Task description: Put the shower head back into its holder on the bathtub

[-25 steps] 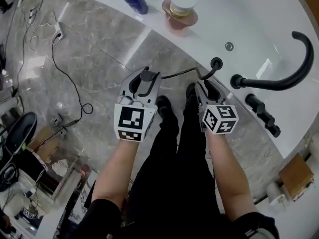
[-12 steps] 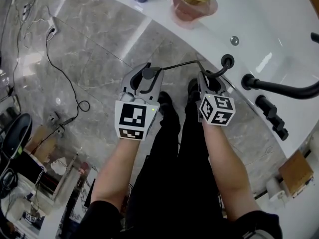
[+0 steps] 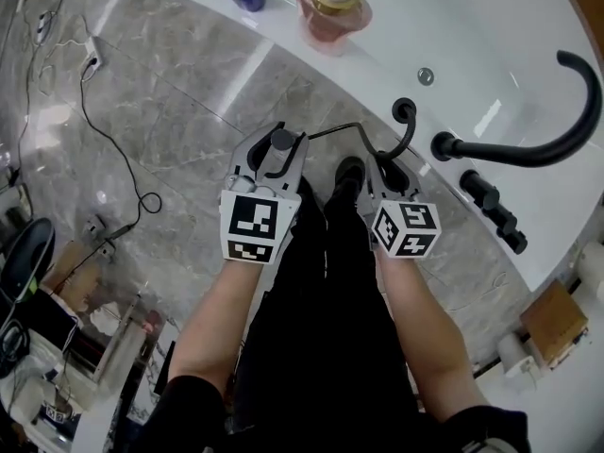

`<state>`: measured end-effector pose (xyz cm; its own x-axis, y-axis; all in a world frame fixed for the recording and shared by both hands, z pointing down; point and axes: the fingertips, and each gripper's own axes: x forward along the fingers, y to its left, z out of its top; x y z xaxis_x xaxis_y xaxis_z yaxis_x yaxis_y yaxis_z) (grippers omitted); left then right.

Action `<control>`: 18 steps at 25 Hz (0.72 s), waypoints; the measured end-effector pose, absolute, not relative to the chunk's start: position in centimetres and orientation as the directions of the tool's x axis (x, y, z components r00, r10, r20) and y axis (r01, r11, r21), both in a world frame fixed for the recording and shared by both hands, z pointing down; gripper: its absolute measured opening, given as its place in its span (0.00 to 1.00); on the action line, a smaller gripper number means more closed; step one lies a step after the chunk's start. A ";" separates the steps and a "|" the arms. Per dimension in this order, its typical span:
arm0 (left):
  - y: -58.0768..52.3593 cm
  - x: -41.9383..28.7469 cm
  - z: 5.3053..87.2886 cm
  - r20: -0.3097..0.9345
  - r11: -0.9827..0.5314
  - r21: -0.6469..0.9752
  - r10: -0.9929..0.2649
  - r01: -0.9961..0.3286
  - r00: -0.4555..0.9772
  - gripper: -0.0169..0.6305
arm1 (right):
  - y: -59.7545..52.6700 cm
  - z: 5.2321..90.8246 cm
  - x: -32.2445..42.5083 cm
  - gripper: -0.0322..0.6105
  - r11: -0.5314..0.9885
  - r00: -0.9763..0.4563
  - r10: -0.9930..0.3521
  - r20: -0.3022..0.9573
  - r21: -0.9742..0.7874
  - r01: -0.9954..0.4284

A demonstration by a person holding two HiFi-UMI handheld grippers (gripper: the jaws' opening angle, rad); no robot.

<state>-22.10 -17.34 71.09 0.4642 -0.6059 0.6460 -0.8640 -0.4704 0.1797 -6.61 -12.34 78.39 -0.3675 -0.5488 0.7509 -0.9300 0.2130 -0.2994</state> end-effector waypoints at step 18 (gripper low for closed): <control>-20.4 -18.0 64.6 0.588 -0.459 0.157 -0.667 -0.874 0.456 0.25 | -11.9 72.4 -0.4 0.17 0.178 -0.396 -0.560 0.728 -0.362 -0.915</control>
